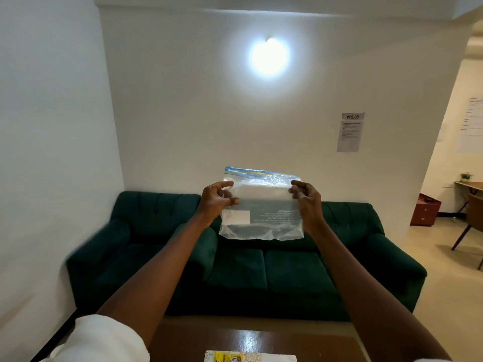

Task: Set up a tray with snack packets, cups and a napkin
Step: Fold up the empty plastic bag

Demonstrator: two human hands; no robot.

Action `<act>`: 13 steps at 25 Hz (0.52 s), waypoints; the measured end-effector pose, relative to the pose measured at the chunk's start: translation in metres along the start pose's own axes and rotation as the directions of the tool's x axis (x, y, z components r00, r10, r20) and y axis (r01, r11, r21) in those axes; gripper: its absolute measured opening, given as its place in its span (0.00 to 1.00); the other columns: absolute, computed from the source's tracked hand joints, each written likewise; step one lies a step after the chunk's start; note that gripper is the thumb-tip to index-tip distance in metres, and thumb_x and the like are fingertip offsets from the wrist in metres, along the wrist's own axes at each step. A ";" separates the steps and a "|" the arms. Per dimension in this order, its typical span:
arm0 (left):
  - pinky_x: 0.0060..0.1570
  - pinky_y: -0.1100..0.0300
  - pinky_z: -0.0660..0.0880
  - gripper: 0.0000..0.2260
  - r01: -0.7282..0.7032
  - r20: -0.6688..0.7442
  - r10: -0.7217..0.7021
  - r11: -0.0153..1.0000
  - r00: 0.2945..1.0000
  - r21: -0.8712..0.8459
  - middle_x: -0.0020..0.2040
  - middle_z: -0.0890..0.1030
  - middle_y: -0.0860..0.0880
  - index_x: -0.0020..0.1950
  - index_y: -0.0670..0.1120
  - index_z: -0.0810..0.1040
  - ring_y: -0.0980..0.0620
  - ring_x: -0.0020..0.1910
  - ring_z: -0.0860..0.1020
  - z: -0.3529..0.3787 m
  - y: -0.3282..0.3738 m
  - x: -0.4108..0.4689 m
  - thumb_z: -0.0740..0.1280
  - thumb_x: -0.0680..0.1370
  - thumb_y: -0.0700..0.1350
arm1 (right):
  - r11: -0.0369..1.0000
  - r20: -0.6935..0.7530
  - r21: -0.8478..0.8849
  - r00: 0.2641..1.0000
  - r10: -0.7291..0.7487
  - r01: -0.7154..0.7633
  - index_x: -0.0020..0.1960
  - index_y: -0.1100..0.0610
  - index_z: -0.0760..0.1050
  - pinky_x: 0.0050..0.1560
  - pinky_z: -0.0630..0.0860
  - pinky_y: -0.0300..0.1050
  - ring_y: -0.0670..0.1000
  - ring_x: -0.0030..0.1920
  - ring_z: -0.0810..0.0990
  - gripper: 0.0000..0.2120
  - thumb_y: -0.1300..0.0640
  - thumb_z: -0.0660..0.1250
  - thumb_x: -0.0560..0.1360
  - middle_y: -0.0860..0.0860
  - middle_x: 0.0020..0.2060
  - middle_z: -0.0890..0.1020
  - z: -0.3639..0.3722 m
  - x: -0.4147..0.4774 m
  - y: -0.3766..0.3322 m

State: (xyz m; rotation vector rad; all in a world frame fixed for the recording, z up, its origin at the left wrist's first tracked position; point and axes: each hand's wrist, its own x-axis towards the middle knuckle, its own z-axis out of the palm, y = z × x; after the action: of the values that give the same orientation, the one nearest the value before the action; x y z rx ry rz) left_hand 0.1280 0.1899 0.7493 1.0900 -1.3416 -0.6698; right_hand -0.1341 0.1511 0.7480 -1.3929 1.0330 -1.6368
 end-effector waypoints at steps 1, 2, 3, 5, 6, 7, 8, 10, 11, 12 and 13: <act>0.55 0.55 0.81 0.27 -0.005 -0.019 0.005 1.000 1.000 -0.019 0.44 0.78 0.39 0.66 0.34 0.78 0.46 0.44 0.76 0.001 -0.002 0.002 0.78 0.69 0.29 | 1.000 0.101 -0.022 0.995 0.016 -0.014 0.67 0.60 0.75 0.54 0.82 0.49 0.50 0.48 0.80 0.18 0.64 0.71 0.79 0.53 0.50 0.82 -0.005 0.000 0.001; 0.57 0.52 0.80 0.24 -0.007 -0.047 0.006 1.000 0.999 -0.015 0.42 0.78 0.39 0.64 0.33 0.79 0.46 0.44 0.76 0.003 -0.005 0.003 0.78 0.69 0.28 | 0.997 0.204 -0.073 0.978 0.032 -0.017 0.70 0.60 0.73 0.57 0.83 0.51 0.51 0.50 0.81 0.24 0.65 0.74 0.76 0.54 0.52 0.80 -0.010 0.001 0.005; 0.56 0.51 0.79 0.22 -0.003 -0.087 0.004 1.000 0.996 0.013 0.40 0.79 0.40 0.62 0.33 0.81 0.46 0.44 0.76 0.004 -0.008 0.005 0.78 0.69 0.29 | 0.988 0.280 -0.152 0.959 0.046 -0.003 0.72 0.60 0.70 0.59 0.83 0.53 0.52 0.51 0.81 0.29 0.67 0.76 0.74 0.56 0.53 0.80 -0.014 0.001 0.008; 0.52 0.51 0.80 0.16 0.014 -0.194 0.009 0.993 0.981 0.117 0.42 0.83 0.38 0.55 0.34 0.84 0.47 0.44 0.79 0.007 -0.014 0.008 0.80 0.69 0.34 | 0.939 0.332 -0.333 0.943 0.035 0.083 0.71 0.65 0.71 0.60 0.82 0.57 0.58 0.52 0.82 0.30 0.68 0.76 0.72 0.63 0.53 0.80 -0.020 0.005 0.014; 0.50 0.51 0.81 0.15 0.026 -0.241 0.018 0.984 0.970 0.178 0.44 0.84 0.37 0.51 0.34 0.84 0.47 0.44 0.80 0.008 -0.016 0.010 0.82 0.68 0.38 | 0.902 0.323 -0.411 0.946 0.010 0.131 0.69 0.66 0.74 0.59 0.83 0.57 0.60 0.51 0.83 0.26 0.68 0.76 0.73 0.65 0.52 0.81 -0.022 0.008 0.018; 0.47 0.52 0.80 0.16 0.037 -0.269 0.027 0.973 0.963 0.229 0.44 0.84 0.39 0.47 0.34 0.84 0.47 0.43 0.80 0.008 -0.018 0.012 0.83 0.67 0.42 | 0.864 0.307 -0.473 0.952 -0.021 0.172 0.64 0.66 0.78 0.56 0.83 0.55 0.60 0.48 0.83 0.20 0.66 0.76 0.73 0.65 0.48 0.83 -0.023 0.010 0.020; 0.44 0.54 0.79 0.18 0.040 -0.274 0.032 0.966 0.961 0.256 0.43 0.84 0.44 0.45 0.33 0.83 0.50 0.42 0.80 0.008 -0.020 0.014 0.84 0.66 0.44 | 0.827 0.280 -0.527 0.959 -0.052 0.198 0.58 0.66 0.81 0.52 0.82 0.52 0.59 0.45 0.82 0.14 0.64 0.76 0.74 0.63 0.45 0.83 -0.024 0.013 0.022; 0.43 0.60 0.78 0.20 0.064 -0.221 -0.016 0.975 0.975 0.212 0.42 0.81 0.54 0.48 0.34 0.82 0.55 0.42 0.79 0.006 -0.018 0.013 0.84 0.66 0.45 | 0.785 0.237 -0.581 0.967 -0.088 0.214 0.50 0.67 0.82 0.50 0.77 0.49 0.58 0.45 0.78 0.09 0.60 0.76 0.75 0.62 0.44 0.80 -0.028 0.017 0.029; 0.47 0.58 0.80 0.21 0.093 -0.161 -0.069 0.984 0.985 0.150 0.46 0.82 0.55 0.52 0.35 0.81 0.54 0.46 0.81 0.005 -0.018 0.012 0.83 0.67 0.45 | 0.798 0.227 -0.569 0.970 -0.081 0.200 0.49 0.67 0.82 0.52 0.77 0.50 0.59 0.46 0.78 0.10 0.59 0.75 0.76 0.62 0.46 0.80 -0.030 0.020 0.032; 0.51 0.54 0.83 0.23 0.115 -0.076 -0.108 0.989 0.991 0.089 0.51 0.84 0.53 0.57 0.37 0.80 0.51 0.50 0.83 0.002 -0.018 0.012 0.83 0.67 0.45 | 0.834 0.227 -0.524 0.972 -0.056 0.171 0.49 0.67 0.82 0.54 0.78 0.53 0.61 0.48 0.79 0.10 0.59 0.75 0.76 0.63 0.48 0.81 -0.031 0.020 0.034; 0.54 0.51 0.83 0.26 0.126 0.014 -0.127 0.991 0.992 0.050 0.56 0.84 0.50 0.61 0.40 0.79 0.49 0.53 0.83 -0.001 -0.019 0.011 0.83 0.67 0.44 | 0.885 0.235 -0.447 0.972 -0.025 0.130 0.49 0.67 0.83 0.56 0.79 0.55 0.63 0.49 0.81 0.09 0.60 0.75 0.76 0.65 0.49 0.82 -0.032 0.020 0.035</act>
State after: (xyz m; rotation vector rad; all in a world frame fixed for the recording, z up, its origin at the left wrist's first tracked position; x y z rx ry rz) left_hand 0.1342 0.1727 0.7373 1.2191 -1.3168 -0.7442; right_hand -0.1675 0.1225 0.7213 -1.9037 1.2970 -1.2928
